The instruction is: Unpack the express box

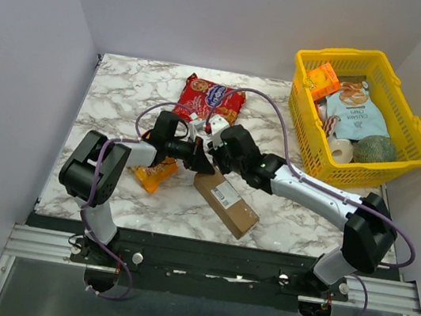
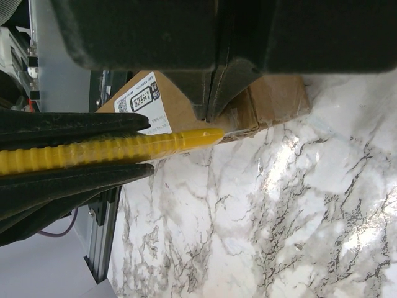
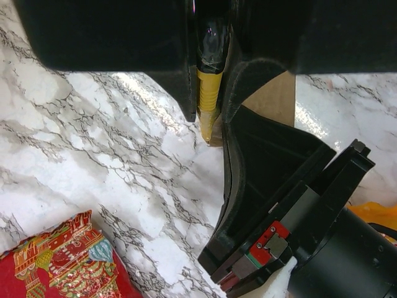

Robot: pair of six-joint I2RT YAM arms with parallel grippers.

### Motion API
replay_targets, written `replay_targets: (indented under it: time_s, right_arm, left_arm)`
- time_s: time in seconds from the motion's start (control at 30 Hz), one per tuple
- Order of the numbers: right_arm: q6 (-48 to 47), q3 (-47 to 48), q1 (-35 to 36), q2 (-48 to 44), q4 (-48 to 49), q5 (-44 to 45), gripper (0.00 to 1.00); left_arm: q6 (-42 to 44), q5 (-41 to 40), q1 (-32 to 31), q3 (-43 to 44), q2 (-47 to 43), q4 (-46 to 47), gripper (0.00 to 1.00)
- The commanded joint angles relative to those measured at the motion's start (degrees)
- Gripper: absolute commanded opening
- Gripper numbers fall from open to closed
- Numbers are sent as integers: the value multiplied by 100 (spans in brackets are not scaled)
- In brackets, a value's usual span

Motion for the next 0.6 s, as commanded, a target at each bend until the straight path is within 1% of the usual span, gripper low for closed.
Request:
replay_targets:
  time_s: [0.0,0.07,0.1,0.2,0.47,0.57]
  right_arm:
    - [304,177,22,-73,-763,592,1]
    - [322,309,31,-82,-965,593,0]
    - [549,335,31,-82,-1044,575,0]
    - [595,318,22,-108,-1203,408,1]
    - [595,257,22,-117,-1160,338,0]
    - [595,265,22,-135,-1054,486,0]
  left_arm:
    - [481,-1375,11,-307,524,-1026,0]
    - [472,-1384,11,-271,568,-1035,0]
    - [472,-1393,11,-271,586,-1043,0]
    - [463,-1384,11,-271,595,-1035,0]
    - [463,-1393,2,-280,586,-1026,0]
    - [472,-1393,2,-289,577,-1026,0]
